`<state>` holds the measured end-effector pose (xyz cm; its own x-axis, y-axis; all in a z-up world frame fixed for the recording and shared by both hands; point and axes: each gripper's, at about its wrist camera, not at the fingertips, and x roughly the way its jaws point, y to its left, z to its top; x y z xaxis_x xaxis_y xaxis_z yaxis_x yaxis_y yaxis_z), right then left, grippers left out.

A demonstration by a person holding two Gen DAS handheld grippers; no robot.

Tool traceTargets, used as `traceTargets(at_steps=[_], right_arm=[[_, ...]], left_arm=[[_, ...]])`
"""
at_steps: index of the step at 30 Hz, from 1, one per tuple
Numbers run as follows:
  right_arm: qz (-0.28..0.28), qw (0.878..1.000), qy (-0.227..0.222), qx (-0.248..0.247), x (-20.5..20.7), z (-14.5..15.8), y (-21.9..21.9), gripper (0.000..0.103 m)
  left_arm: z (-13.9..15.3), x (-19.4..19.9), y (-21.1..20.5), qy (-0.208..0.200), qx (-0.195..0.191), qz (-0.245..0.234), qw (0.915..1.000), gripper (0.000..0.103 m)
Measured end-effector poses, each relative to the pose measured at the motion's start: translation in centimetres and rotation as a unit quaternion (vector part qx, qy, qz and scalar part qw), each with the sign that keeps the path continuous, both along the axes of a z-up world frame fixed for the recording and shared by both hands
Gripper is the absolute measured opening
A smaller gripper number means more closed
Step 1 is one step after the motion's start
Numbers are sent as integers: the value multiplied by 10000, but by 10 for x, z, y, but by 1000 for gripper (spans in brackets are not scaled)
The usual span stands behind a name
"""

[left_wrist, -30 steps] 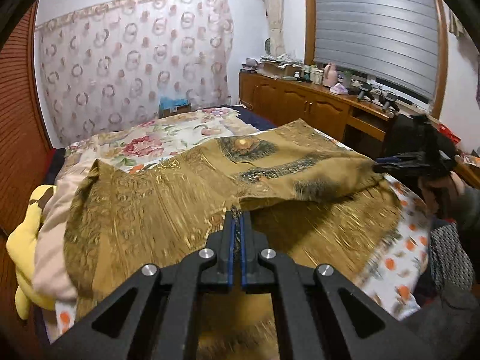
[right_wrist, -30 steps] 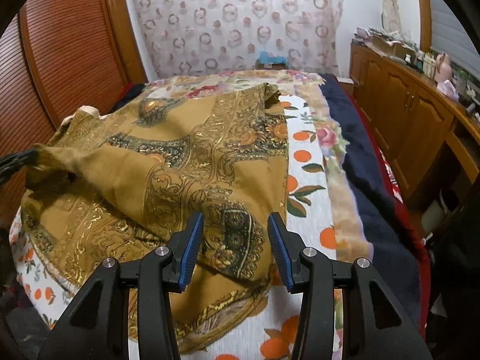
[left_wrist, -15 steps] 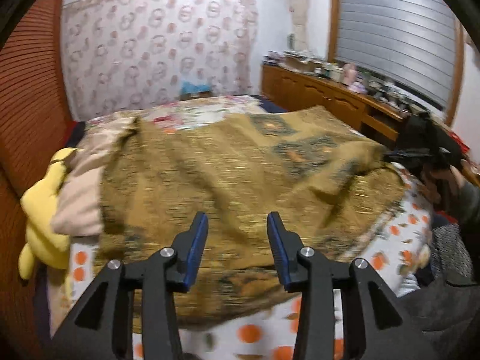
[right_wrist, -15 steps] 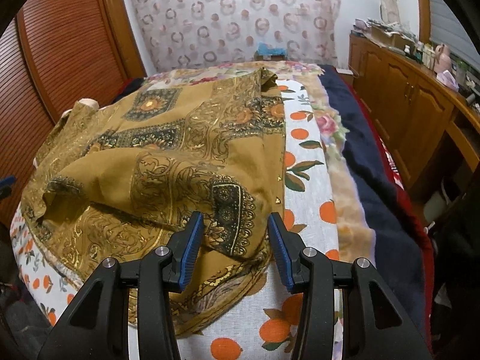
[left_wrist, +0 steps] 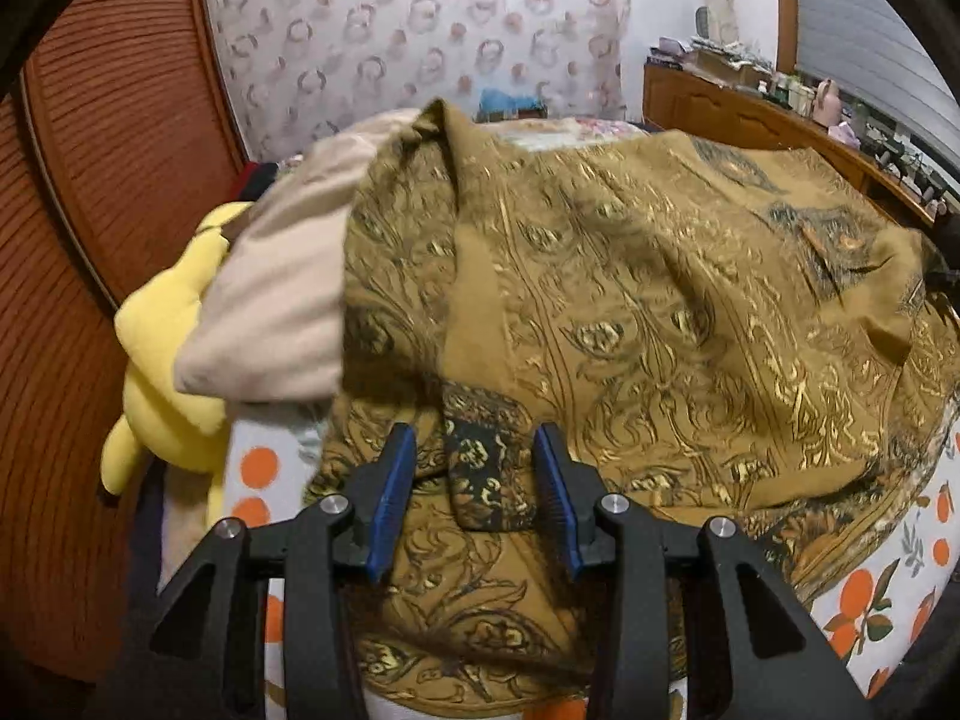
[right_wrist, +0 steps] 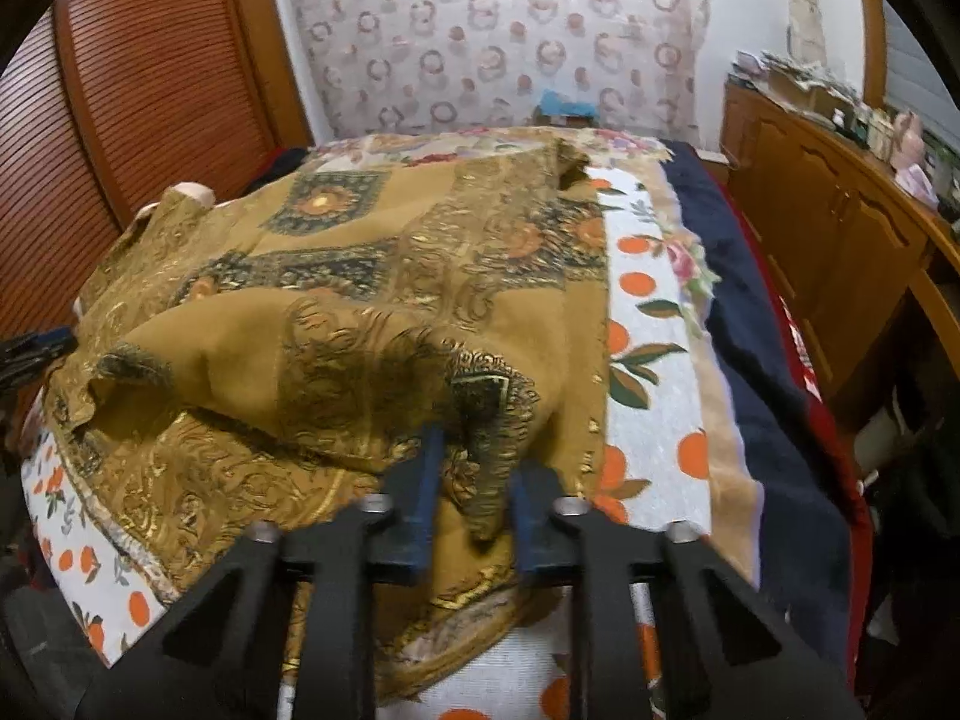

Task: Fold small clothes

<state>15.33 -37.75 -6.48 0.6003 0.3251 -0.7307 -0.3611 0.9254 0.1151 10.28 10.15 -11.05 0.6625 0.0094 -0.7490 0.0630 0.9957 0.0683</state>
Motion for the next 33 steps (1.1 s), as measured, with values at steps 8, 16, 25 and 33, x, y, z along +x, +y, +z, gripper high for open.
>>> traceTargets(at_steps=[8,16,25,33], right_arm=[[143,9980,-313,522,-13,46,-9,2],[174,9973,-137,694,-21,72,-23,2],[-31,9995,-169,-259,-42,64,-23,28],[-181,9984,-412,-350,-29,51,-8,41]], left_arm=[[5,-1,0,-122,-242,-226,9994,3],[68,-31,29,-1148,-812,263,9897,2],[36,-36,35,-532,-763,334,9951,4],[28,-43,38,-490,-672,441,9956,45]])
